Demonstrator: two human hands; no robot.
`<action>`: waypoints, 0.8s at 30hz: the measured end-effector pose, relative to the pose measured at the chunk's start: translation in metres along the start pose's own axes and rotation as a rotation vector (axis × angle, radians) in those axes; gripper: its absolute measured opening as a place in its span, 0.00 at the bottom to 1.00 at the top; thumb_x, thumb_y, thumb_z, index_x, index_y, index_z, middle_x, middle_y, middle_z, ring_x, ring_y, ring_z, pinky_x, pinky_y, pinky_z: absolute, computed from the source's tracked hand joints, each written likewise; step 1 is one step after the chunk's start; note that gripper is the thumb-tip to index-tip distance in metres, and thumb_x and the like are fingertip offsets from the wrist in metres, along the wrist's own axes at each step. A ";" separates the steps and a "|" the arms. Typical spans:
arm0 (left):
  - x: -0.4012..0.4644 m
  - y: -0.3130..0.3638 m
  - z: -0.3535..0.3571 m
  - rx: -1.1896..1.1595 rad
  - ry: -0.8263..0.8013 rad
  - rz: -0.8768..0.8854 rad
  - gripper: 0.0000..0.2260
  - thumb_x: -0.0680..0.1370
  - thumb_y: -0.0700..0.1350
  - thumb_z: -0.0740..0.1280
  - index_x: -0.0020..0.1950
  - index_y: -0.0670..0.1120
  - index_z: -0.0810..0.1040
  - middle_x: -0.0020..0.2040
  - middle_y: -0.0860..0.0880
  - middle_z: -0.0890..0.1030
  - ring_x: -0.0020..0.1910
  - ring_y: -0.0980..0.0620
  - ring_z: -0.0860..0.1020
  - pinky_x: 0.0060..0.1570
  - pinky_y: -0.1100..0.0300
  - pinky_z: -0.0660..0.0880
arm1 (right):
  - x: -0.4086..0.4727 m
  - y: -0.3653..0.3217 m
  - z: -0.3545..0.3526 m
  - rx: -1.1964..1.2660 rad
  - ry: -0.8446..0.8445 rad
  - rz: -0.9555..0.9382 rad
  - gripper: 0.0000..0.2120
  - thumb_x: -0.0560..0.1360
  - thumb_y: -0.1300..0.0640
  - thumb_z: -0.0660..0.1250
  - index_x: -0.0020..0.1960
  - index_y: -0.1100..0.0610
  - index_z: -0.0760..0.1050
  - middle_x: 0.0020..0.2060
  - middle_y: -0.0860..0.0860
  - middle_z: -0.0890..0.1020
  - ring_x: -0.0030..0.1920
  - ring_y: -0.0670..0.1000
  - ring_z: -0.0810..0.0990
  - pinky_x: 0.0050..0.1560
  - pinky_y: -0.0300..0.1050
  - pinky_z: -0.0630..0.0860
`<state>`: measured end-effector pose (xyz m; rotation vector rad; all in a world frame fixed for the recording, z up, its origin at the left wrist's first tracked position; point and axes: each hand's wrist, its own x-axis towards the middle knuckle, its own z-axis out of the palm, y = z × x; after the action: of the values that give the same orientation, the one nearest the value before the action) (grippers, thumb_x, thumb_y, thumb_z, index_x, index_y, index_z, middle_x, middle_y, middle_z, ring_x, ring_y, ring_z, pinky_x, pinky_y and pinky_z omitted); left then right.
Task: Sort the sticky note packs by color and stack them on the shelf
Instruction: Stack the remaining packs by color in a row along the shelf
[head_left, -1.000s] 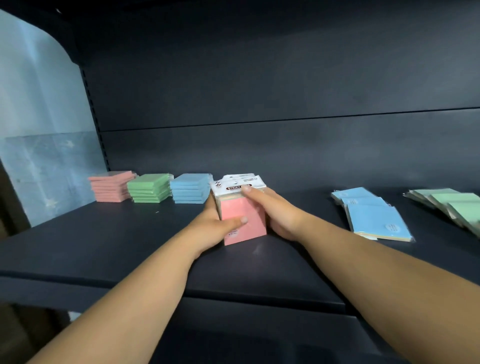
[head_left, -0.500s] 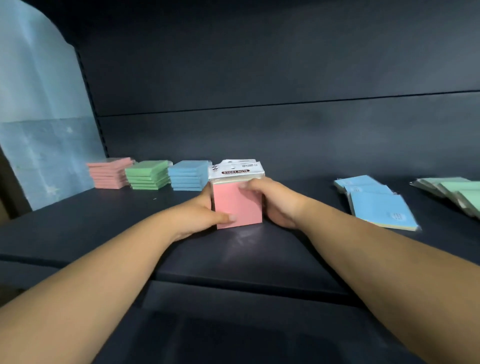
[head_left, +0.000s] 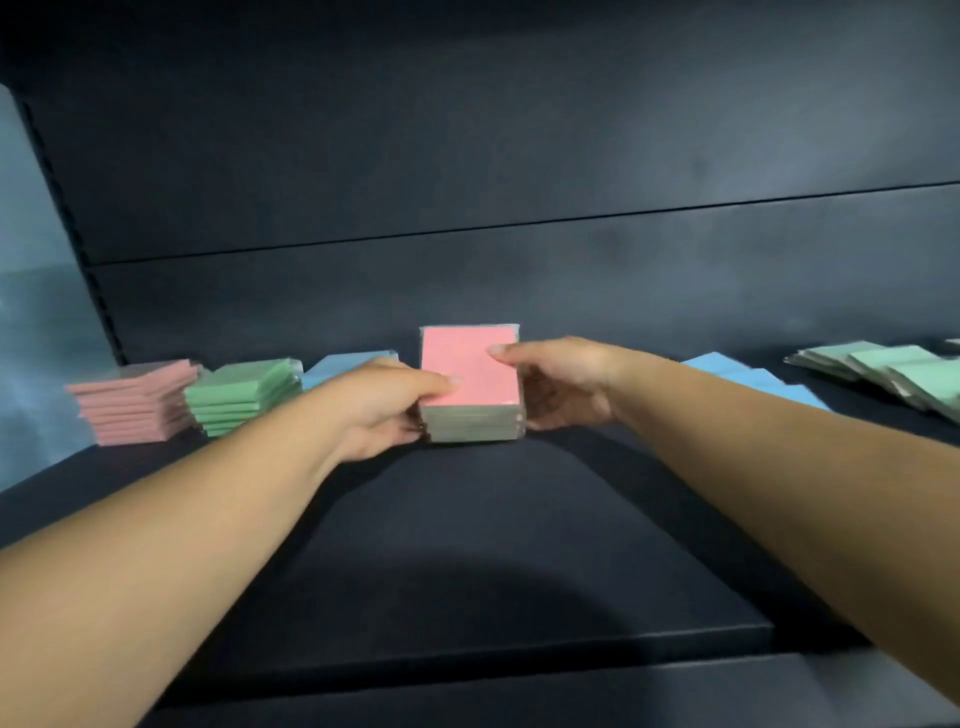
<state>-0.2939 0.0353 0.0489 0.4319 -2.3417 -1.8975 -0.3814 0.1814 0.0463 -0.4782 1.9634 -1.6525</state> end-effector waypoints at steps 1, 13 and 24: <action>0.005 0.006 -0.003 0.022 0.001 -0.042 0.01 0.78 0.41 0.63 0.47 0.46 0.73 0.40 0.47 0.79 0.38 0.52 0.76 0.52 0.57 0.70 | 0.004 -0.007 0.003 -0.014 0.024 0.041 0.11 0.77 0.50 0.63 0.42 0.57 0.71 0.37 0.54 0.75 0.36 0.50 0.74 0.39 0.42 0.72; 0.062 0.021 -0.005 0.040 0.057 -0.266 0.08 0.80 0.42 0.58 0.43 0.42 0.72 0.37 0.44 0.77 0.35 0.48 0.76 0.33 0.54 0.73 | 0.074 -0.020 -0.004 -0.152 0.021 0.265 0.22 0.78 0.44 0.59 0.42 0.65 0.70 0.37 0.58 0.76 0.36 0.52 0.76 0.42 0.45 0.75; 0.096 0.022 0.008 0.010 0.157 -0.248 0.10 0.81 0.40 0.55 0.41 0.41 0.71 0.35 0.45 0.76 0.33 0.50 0.75 0.38 0.51 0.74 | 0.110 -0.023 -0.008 -0.206 0.069 0.263 0.23 0.79 0.45 0.57 0.63 0.62 0.71 0.42 0.57 0.78 0.33 0.53 0.77 0.30 0.42 0.75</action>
<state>-0.3912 0.0204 0.0586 0.8756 -2.2862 -1.8699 -0.4752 0.1200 0.0522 -0.2263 2.1542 -1.3282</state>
